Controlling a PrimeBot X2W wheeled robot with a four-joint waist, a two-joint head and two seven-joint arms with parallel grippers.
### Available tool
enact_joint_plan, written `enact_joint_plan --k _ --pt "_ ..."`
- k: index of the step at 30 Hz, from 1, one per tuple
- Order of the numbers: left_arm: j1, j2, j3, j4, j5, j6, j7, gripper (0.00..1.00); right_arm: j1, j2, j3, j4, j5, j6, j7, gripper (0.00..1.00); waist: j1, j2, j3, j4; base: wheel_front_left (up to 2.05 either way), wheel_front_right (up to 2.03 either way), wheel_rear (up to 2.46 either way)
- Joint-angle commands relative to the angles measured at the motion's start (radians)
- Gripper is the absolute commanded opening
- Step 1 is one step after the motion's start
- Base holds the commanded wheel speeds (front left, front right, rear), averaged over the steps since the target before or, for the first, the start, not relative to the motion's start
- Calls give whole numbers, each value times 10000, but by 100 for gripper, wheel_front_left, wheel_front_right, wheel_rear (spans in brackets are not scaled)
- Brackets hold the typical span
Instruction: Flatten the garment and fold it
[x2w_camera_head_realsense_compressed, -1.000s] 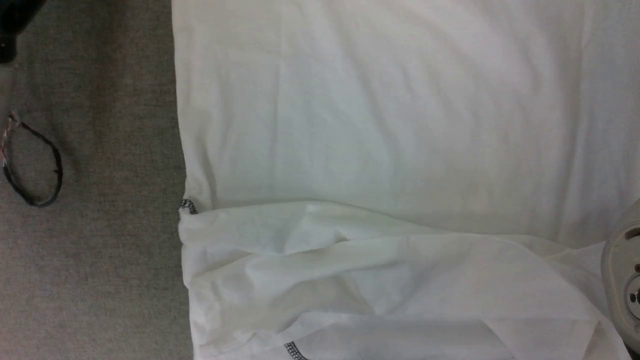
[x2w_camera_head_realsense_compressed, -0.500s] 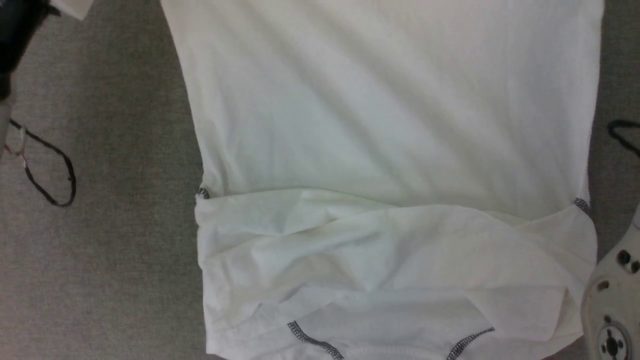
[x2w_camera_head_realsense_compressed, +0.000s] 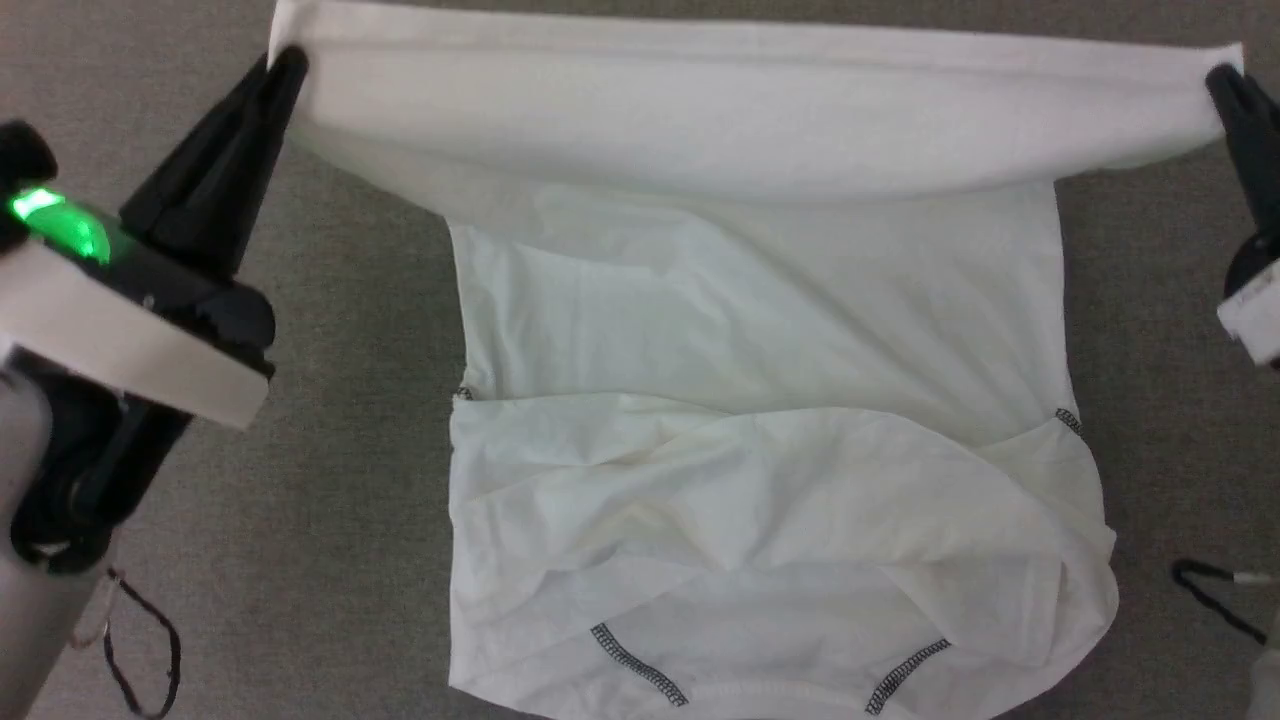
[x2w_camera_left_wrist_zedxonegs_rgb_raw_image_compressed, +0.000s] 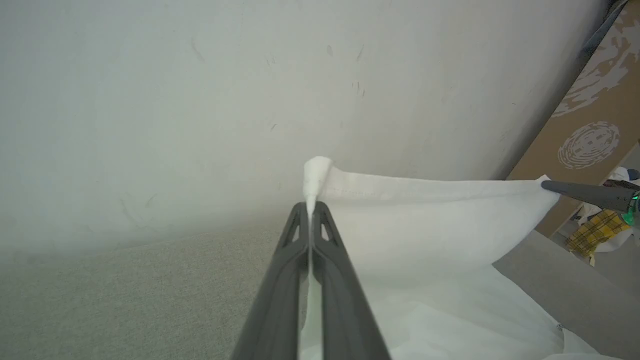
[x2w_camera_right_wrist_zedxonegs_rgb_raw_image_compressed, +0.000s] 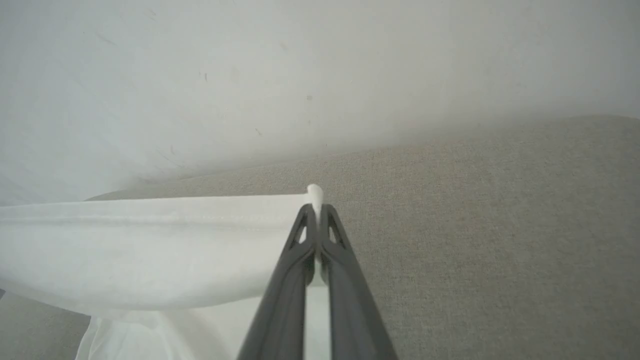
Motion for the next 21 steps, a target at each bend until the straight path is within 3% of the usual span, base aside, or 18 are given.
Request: enact_joint_plan --k 1,5,11,21 --pt "846 296 169 -484 -40 304 -262 0 711 -11 -144 -391 294 -9 17 0 3 0 -1130 172 0 0 0" --pt "2615 556 329 -1449 -199 844 -815 0 2018 -11 -471 -1083 790 -9 -1 0 3 0 -1587 243 0 0 0" --pt "5069 780 208 -2587 -499 1161 -1478 0 3888 -11 -974 -1741 1679 -9 -324 0 3 0 -2130 324 0 0 0" --pt "7502 543 -534 -3314 -1057 776 -1827 0 6710 -10 -757 -1905 3026 -9 -1179 0 3 0 -2416 311 0 0 0"
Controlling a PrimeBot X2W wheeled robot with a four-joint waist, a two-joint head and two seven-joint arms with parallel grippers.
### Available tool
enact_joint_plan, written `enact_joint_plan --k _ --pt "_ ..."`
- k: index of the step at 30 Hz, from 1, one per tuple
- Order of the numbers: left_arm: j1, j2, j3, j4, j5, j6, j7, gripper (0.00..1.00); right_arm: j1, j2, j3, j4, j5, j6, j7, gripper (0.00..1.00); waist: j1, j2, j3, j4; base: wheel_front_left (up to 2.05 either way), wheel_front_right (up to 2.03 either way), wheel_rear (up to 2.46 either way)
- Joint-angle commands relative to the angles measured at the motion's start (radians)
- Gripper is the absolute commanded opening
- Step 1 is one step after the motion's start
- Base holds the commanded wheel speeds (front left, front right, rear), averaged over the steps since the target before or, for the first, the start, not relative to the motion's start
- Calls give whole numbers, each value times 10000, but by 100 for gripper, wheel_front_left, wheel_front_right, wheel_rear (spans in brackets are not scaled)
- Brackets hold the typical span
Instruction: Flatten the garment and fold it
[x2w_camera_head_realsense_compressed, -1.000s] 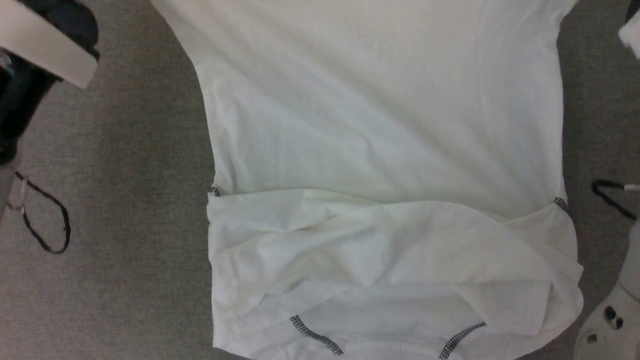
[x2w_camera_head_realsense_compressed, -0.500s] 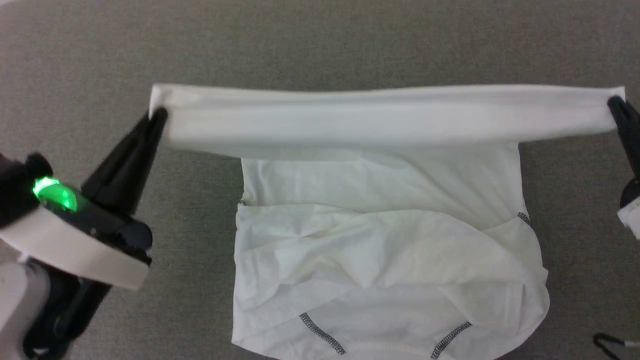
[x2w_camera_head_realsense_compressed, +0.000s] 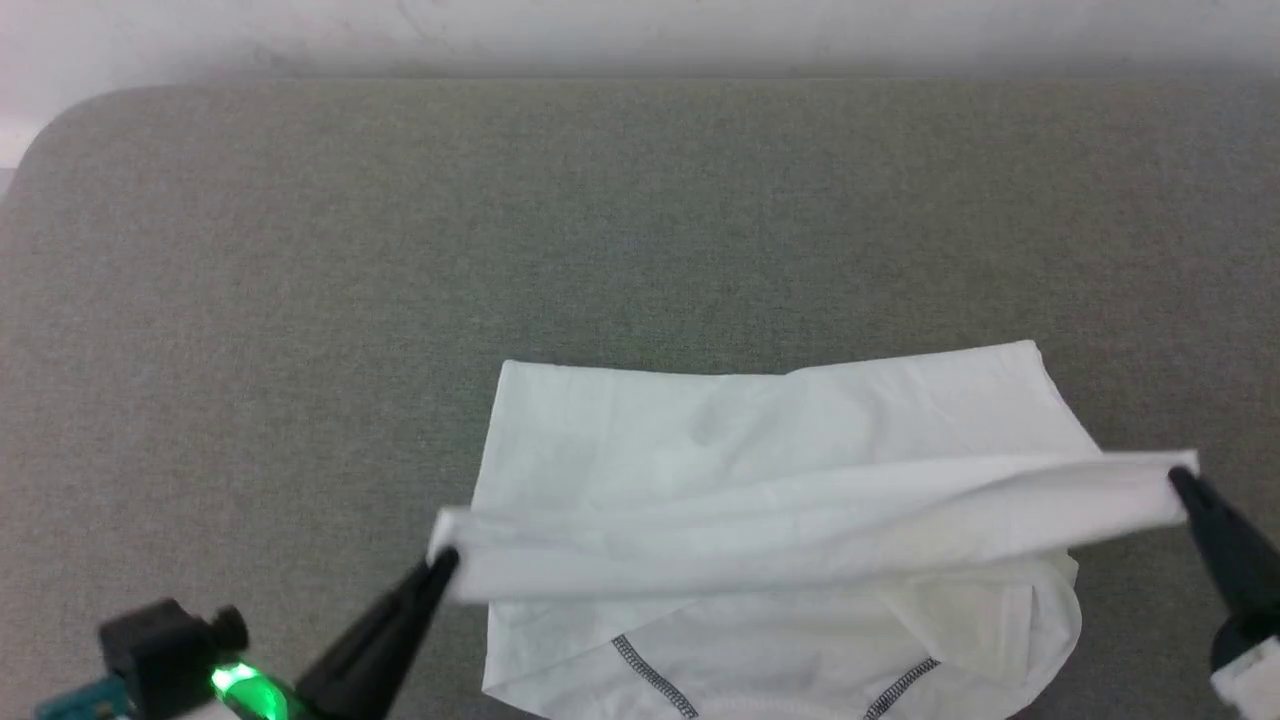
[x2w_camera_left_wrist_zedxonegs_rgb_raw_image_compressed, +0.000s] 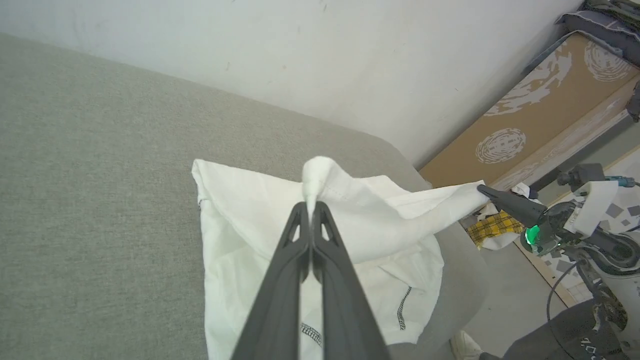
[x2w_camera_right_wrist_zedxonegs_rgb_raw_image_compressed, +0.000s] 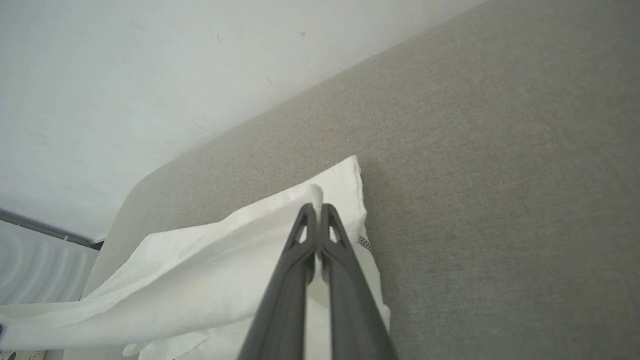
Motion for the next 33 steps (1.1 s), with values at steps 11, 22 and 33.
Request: enact_joint_plan --k 11,22,33 --pt "520 -364 -1366 1507 -277 -792 814 0 1887 -3 651 722 129 -9 -164 0 3 0 297 -44 0 0 0" --pt "313 -613 -1932 2726 -395 -900 1536 100 2180 -3 882 1103 -445 -9 631 100 3 0 235 -42 0 0 0" --pt "596 -676 -1132 2310 -1253 -855 766 100 2096 -3 332 607 200 -9 701 100 3 0 25 64 0 0 0"
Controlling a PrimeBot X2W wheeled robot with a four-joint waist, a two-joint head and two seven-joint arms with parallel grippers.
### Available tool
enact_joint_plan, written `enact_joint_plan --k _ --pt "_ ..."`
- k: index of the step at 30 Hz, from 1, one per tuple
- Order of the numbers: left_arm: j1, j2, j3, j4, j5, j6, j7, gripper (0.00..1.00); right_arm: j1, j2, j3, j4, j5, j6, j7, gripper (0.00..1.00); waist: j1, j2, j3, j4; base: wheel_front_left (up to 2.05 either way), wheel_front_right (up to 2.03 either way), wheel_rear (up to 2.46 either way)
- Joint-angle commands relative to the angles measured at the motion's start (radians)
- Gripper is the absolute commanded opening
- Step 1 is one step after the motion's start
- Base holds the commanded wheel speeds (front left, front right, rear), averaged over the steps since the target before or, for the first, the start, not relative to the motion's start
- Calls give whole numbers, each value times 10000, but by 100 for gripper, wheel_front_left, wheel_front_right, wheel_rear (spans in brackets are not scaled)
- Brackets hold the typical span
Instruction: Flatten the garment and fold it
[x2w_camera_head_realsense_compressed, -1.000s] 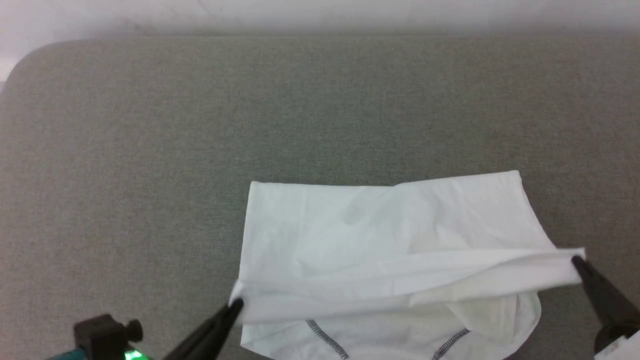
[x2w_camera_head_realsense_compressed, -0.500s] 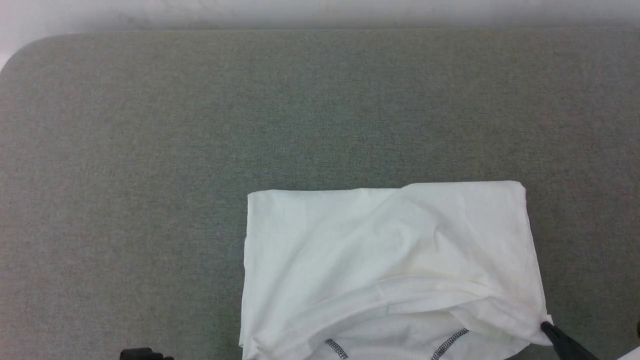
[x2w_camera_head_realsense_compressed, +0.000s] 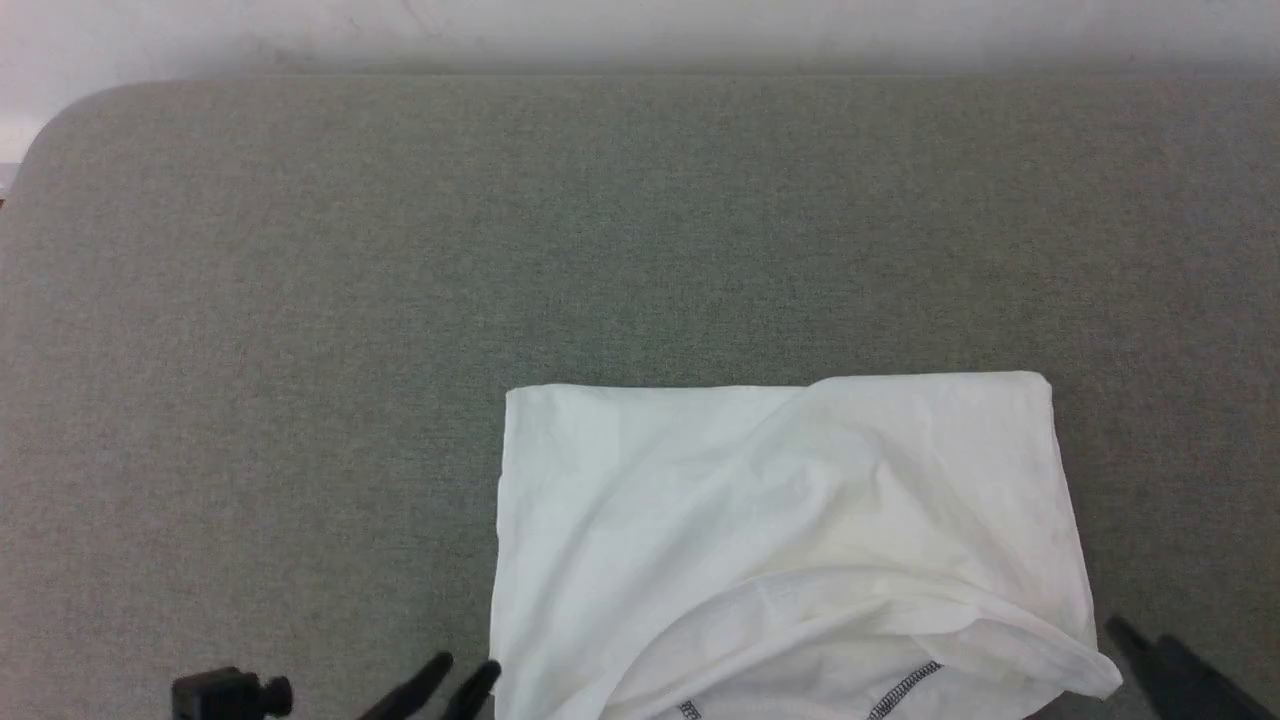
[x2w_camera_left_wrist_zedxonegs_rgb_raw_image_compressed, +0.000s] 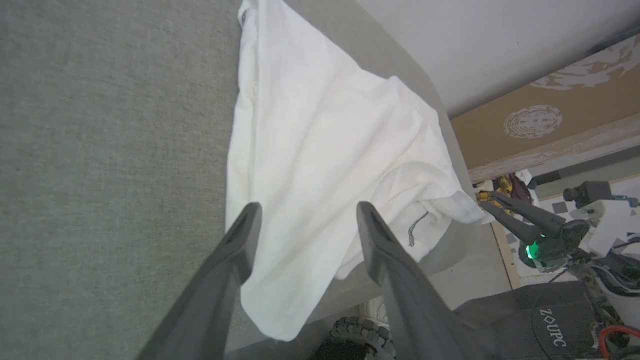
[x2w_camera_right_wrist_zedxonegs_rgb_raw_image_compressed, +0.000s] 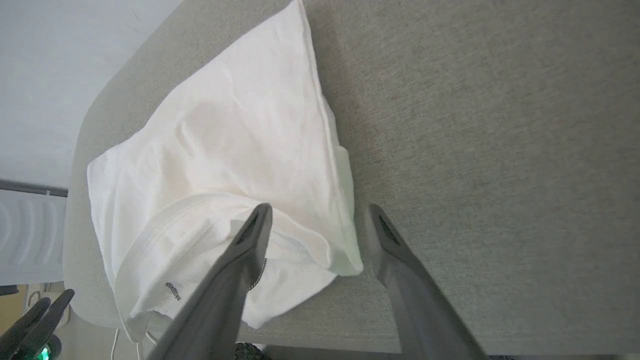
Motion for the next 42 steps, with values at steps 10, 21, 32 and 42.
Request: enact_joint_plan --k 10,21,32,42 --pt "-92 -1757 4207 -1138 2168 1209 -1280 100 -1443 -7 -871 584 -1111 -9 -1326 100 0 0 162 162 0 0 0" --pt "-64 -4227 5257 -675 6321 286 -1286 100 -1988 -7 117 2277 -1711 -9 -995 100 0 0 504 486 0 0 0" --pt "-132 -4706 5510 -134 7124 -361 -1287 100 -2087 -7 958 3921 -1423 -9 463 12 0 0 393 633 0 0 0" --pt "-108 -4852 5625 64 7127 -557 -1287 100 -3122 -7 312 3958 -2092 -9 -345 0 0 0 308 528 0 0 0"
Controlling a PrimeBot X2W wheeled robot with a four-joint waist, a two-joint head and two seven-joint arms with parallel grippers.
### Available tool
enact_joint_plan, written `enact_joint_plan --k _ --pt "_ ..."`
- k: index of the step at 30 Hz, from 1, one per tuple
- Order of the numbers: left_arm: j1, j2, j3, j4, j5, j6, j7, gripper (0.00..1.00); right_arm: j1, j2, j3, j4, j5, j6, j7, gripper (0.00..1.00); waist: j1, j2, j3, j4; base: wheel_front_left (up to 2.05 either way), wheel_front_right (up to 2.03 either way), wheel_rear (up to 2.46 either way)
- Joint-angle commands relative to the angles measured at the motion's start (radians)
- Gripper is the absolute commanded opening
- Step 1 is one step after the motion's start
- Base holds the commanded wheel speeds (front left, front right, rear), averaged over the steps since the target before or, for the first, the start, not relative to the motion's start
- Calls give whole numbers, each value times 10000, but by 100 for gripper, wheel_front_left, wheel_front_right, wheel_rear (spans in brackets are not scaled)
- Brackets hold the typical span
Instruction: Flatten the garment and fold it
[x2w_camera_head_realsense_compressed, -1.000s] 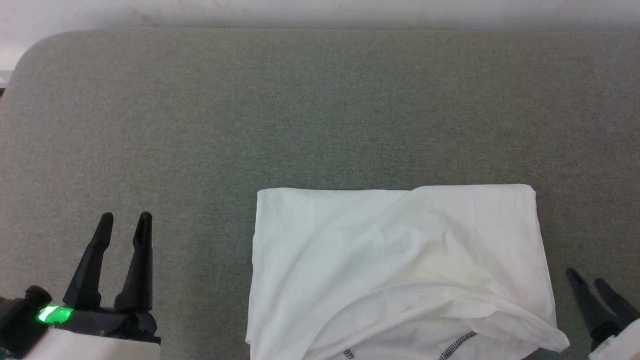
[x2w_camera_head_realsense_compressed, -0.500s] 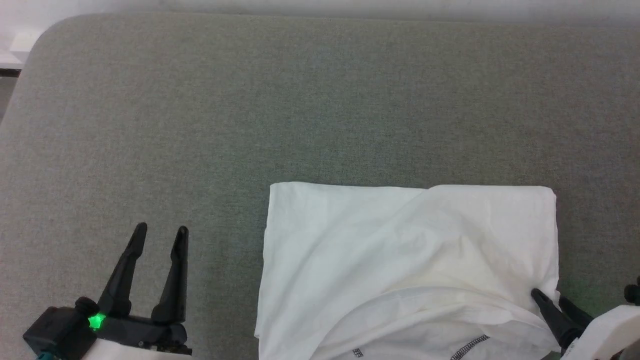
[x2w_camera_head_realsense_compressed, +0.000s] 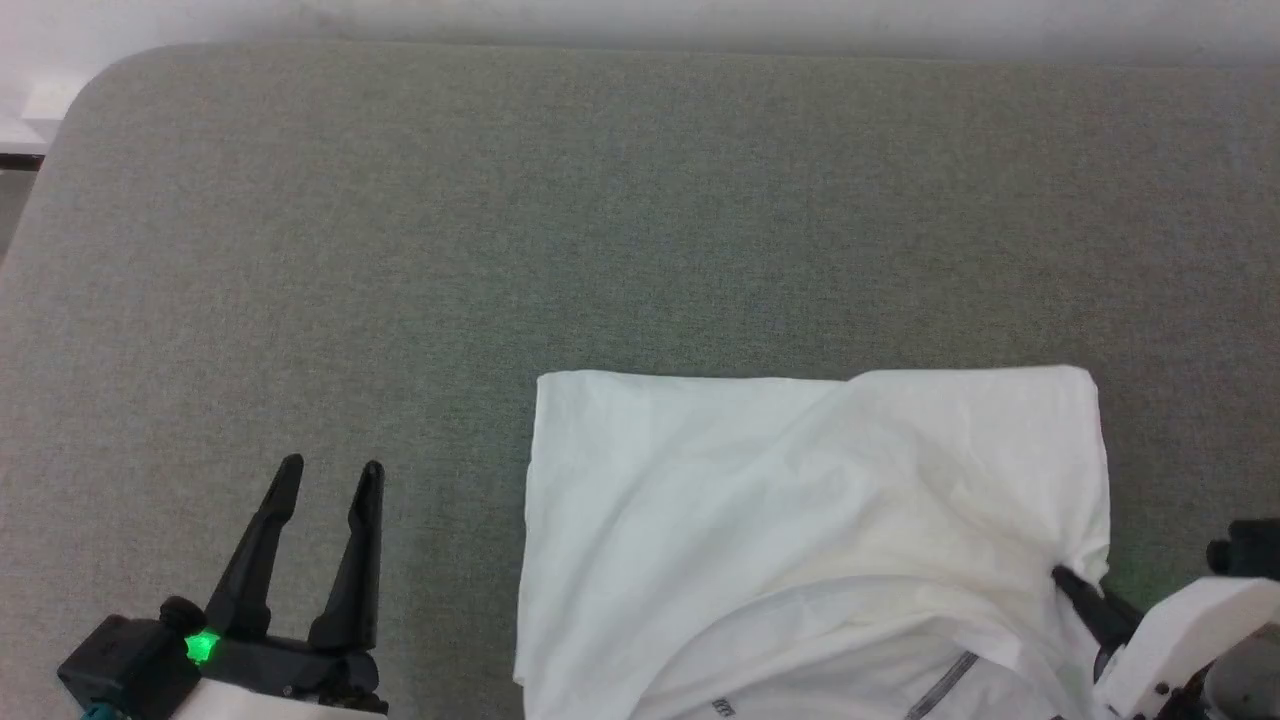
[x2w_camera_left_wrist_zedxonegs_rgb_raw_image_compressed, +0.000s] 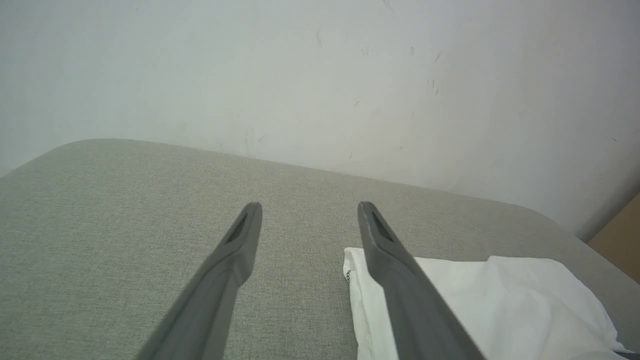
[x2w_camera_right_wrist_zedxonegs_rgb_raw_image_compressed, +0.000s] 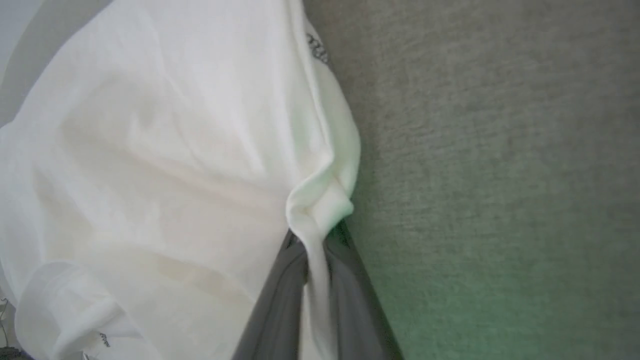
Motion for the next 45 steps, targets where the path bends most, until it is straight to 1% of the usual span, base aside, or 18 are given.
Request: enact_joint_plan --k 1,4,10,13,16,19,23,31,36,40,45 --pt "-49 -78 91 34 72 -56 -47 100 -571 24 -325 46 -462 -38 -168 0 1 0 2 -85 0 0 0" --pt "-38 -110 79 75 44 -97 -47 100 -979 24 -1071 -277 -996 -38 -131 0 1 0 21 -187 0 0 0" --pt "-55 -93 61 129 37 -153 -47 100 -1633 24 -3141 -948 -2228 -38 246 0 1 0 99 -326 0 0 0" --pt "-81 -62 44 156 23 -174 -47 100 -1847 24 -3936 -1218 -2672 -38 412 0 1 0 132 -369 0 0 0" --pt "-102 -32 29 204 -6 -190 -47 100 -1939 24 -4167 -1414 -2727 -38 585 0 1 0 141 -427 0 0 0" --pt "-117 -30 22 234 -32 -198 -47 100 -1929 24 -4019 -1503 -2485 -38 729 0 1 0 145 -472 0 0 0" --pt "-159 -49 -13 297 -65 -212 -47 100 -1631 24 -3169 -1836 -1796 -38 1089 0 1 0 132 -535 0 0 0" --pt "-217 -161 -94 386 -151 -234 -47 100 -291 24 -583 -3205 -442 -38 2051 0 1 0 148 -560 0 0 0" --pt "-261 -208 -133 427 -201 -245 -47 100 313 24 1125 -3939 -296 -38 2308 0 1 0 228 -489 0 0 0" --pt "-343 -213 -215 490 -240 -253 -47 100 382 24 2510 -3966 -325 -38 2308 0 1 0 266 -382 0 0 0" --pt "-464 -198 -387 604 -311 -259 -47 100 299 24 3908 -3401 -235 -38 2071 0 1 0 232 -159 0 0 0"
